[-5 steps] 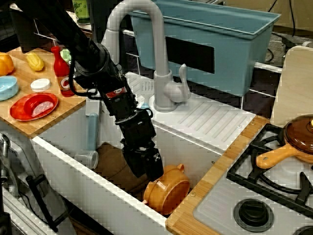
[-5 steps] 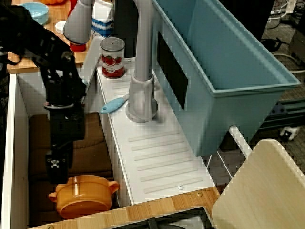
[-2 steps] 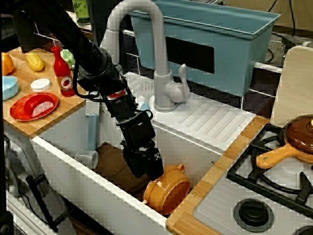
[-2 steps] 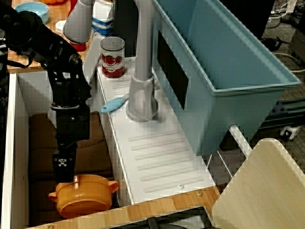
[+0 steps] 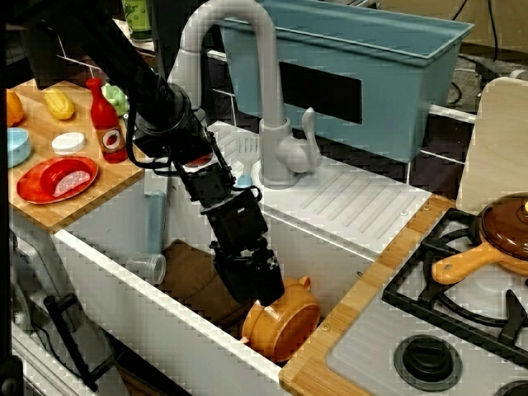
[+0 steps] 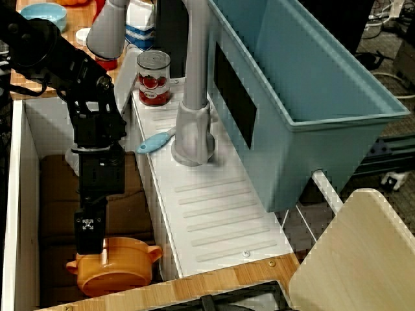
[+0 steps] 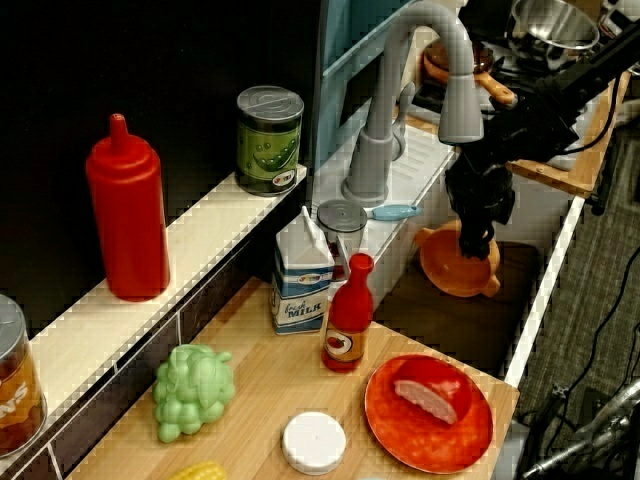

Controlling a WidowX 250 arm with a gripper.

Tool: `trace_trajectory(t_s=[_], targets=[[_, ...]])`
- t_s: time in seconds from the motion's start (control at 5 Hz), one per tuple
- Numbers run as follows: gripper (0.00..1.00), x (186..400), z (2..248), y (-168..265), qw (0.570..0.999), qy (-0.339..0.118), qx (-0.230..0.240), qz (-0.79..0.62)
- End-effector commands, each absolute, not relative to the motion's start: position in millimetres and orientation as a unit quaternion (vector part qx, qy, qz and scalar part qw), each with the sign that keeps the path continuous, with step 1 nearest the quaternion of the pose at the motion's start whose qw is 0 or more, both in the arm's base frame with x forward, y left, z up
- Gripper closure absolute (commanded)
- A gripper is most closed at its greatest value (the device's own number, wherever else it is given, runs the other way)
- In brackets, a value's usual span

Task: Flip orange pot upright in sink

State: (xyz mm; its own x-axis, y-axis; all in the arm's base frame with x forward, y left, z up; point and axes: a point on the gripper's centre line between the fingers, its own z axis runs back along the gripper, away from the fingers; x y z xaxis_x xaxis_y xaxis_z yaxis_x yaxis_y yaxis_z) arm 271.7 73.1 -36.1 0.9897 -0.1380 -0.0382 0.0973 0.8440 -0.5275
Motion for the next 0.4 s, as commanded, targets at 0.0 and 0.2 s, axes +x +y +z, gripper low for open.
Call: trace_trajectory(t_s=[0.0,0.2], targets=[[0.0,272.6,-31.8,70.2,0.958,0.023,-0.278,-0.068],[0.0,272.7,-32.8,71.0,0.959,0.025,-0.276,-0.066]])
